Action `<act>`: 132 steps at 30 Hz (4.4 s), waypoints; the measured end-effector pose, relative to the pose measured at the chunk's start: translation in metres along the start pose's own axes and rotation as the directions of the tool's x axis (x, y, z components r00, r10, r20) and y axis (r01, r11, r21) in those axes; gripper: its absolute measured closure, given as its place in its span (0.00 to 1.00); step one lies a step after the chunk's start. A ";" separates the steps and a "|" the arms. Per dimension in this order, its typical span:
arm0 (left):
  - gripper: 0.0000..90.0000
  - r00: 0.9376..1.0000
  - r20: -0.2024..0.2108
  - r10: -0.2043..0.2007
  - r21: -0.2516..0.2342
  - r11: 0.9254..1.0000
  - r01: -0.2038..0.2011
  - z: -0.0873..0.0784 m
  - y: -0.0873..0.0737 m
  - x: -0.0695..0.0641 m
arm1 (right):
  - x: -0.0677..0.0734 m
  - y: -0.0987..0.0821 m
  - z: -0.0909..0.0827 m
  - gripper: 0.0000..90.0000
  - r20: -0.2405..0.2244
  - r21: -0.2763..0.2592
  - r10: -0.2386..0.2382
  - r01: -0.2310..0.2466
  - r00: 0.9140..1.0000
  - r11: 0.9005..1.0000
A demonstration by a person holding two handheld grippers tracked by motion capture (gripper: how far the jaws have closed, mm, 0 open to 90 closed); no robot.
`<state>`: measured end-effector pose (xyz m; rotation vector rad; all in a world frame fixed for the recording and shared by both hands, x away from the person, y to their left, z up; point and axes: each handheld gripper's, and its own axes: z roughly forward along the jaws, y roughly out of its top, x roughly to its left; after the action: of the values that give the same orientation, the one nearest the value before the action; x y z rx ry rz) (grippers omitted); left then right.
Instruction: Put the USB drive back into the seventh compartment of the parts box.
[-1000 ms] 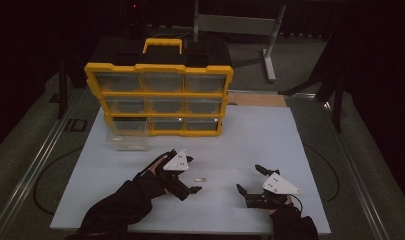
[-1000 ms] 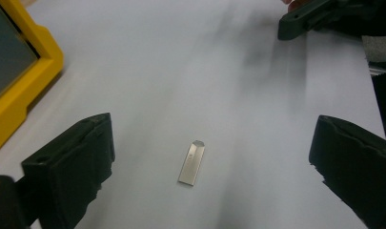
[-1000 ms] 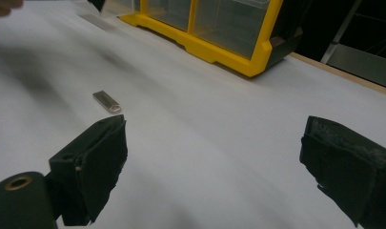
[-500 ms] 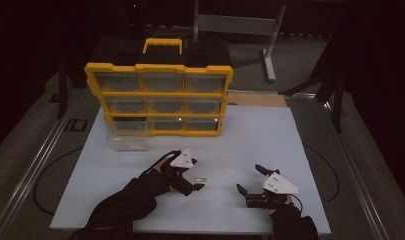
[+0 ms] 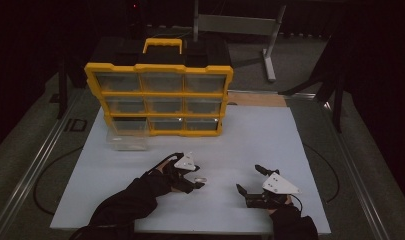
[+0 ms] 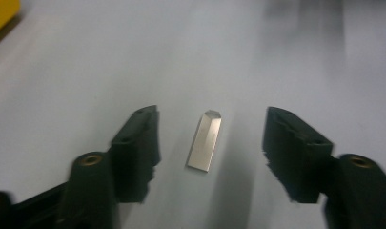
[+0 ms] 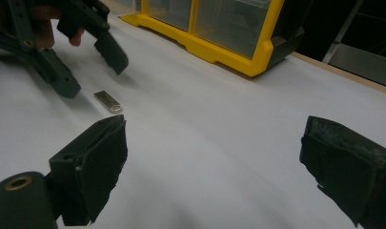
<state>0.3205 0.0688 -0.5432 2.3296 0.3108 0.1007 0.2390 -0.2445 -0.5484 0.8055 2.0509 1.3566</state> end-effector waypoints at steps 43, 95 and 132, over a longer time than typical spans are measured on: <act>0.89 0.999 0.021 0.045 0.045 0.998 -0.046 -0.002 0.006 0.000 | 0.000 0.000 0.000 0.10 0.014 0.001 0.004 -0.004 1.000 1.000; 0.89 0.997 -0.056 0.045 0.001 0.999 -0.045 -0.097 0.015 0.007 | 0.001 0.000 0.001 0.10 0.014 0.005 0.000 0.000 1.000 1.000; 0.89 0.976 -0.211 -0.043 -0.036 0.999 0.036 -0.165 0.002 0.041 | 0.002 0.000 0.001 0.10 0.017 0.007 -0.009 0.009 1.000 1.000</act>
<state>0.3336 0.1924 -0.4271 2.2825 0.4578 0.3341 0.2384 -0.2427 -0.5489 0.8069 2.0450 1.3337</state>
